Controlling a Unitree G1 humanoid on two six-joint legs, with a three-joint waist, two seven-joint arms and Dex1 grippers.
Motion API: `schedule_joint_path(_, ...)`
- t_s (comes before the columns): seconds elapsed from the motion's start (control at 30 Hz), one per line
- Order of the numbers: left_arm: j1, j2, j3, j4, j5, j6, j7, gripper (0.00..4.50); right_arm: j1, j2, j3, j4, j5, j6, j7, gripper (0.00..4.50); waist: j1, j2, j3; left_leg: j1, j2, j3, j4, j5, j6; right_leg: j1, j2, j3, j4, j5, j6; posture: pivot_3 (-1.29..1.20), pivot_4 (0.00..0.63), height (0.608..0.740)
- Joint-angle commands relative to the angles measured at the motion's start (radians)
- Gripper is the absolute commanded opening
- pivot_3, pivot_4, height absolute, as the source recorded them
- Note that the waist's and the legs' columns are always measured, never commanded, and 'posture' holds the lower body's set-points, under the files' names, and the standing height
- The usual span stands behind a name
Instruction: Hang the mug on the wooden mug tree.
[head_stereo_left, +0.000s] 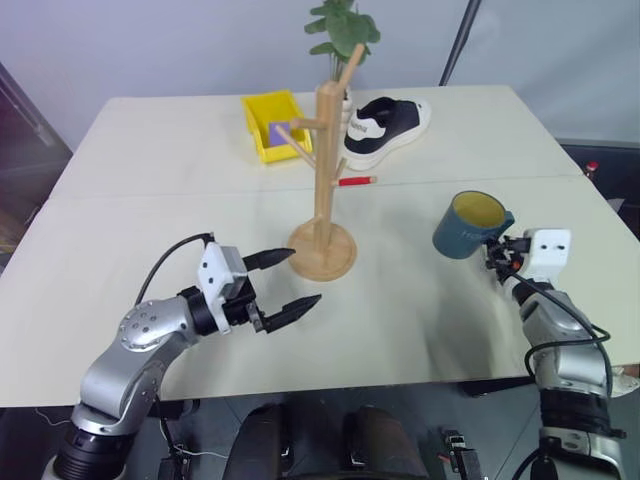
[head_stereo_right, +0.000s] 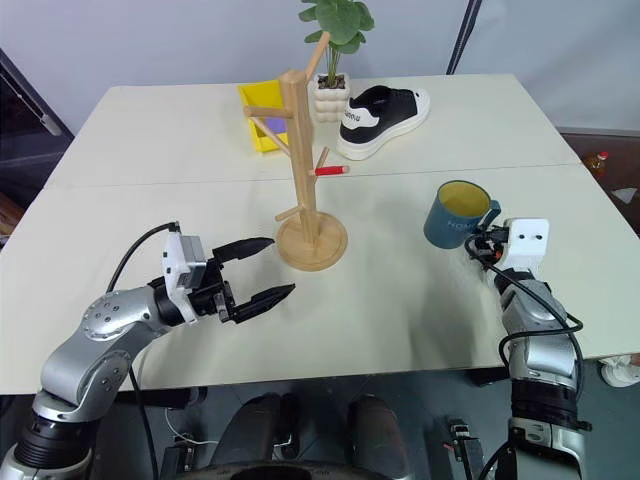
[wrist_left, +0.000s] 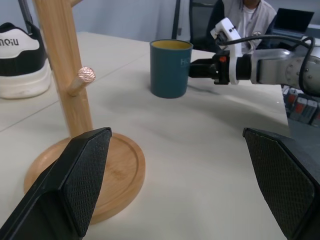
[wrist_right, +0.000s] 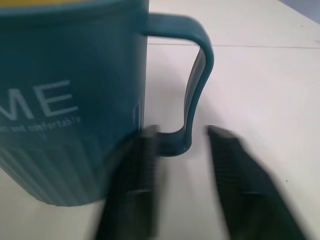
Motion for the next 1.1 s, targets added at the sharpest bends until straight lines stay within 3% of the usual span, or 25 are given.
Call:
schedule_joint_path(0.03, -0.01, 0.0, 0.015, -0.044, -0.017, 0.003, 0.009, 4.5, -0.011, 0.002, -0.006, -0.008, -0.005, -0.032, -0.001, 1.86, 0.0, 0.0, 0.0, 0.0, 0.0, 0.0, 0.0, 0.0, 0.0, 0.0, 0.0, 0.0, 0.0, 0.0, 0.0, 0.0, 0.15, 0.74)
schedule_joint_path(0.63, -0.033, 0.004, 0.013, -0.053, -0.03, 0.025, 0.021, 4.5, -0.112, -0.024, -0.01, 0.2, -0.006, -0.156, 0.086, 1.86, -0.001, 0.0, 0.0, 0.0, 0.0, 0.0, 0.0, 0.0, 0.0, 0.0, 0.0, 0.0, 0.0, 0.0, 0.0, 0.0, 0.15, 0.74)
schedule_joint_path(0.73, -0.029, 0.006, 0.014, -0.055, -0.032, 0.024, 0.023, 4.5, -0.127, -0.025, -0.011, 0.233, -0.002, -0.179, 0.107, 1.0, -0.001, 0.0, 0.0, 0.0, 0.0, 0.0, 0.0, 0.0, 0.0, 0.0, 0.0, 0.0, 0.0, 0.0, 0.0, 0.0, 0.15, 0.74)
schedule_joint_path(0.8, -0.025, 0.006, 0.015, -0.057, -0.032, 0.023, 0.025, 4.5, -0.13, -0.025, -0.013, 0.244, 0.001, -0.19, 0.119, 0.05, -0.001, 0.0, 0.0, 0.0, 0.0, 0.0, 0.0, 0.0, 0.0, 0.0, 0.0, 0.0, 0.0, 0.0, 0.0, 0.0, 0.15, 0.74)
schedule_joint_path(1.03, -0.012, 0.008, 0.026, -0.051, -0.027, 0.013, 0.026, 4.5, -0.086, -0.039, -0.008, 0.134, 0.008, -0.207, 0.16, 0.05, 0.0, 0.0, 0.0, 0.0, 0.0, 0.0, 0.0, 0.0, 0.0, 0.0, 0.0, 0.0, 0.0, 0.0, 0.0, 0.0, 0.15, 0.74)
schedule_joint_path(1.1, 0.001, 0.018, 0.056, -0.032, -0.027, 0.004, 0.022, 4.5, -0.037, -0.113, 0.058, -0.044, -0.025, -0.241, 0.273, 0.05, 0.0, 0.002, 0.001, 0.0, 0.0, 0.0, 0.0, 0.0, 0.0, 0.0, 0.0, 0.0, 0.0, 0.0, 0.0, 0.0, 0.15, 0.74)
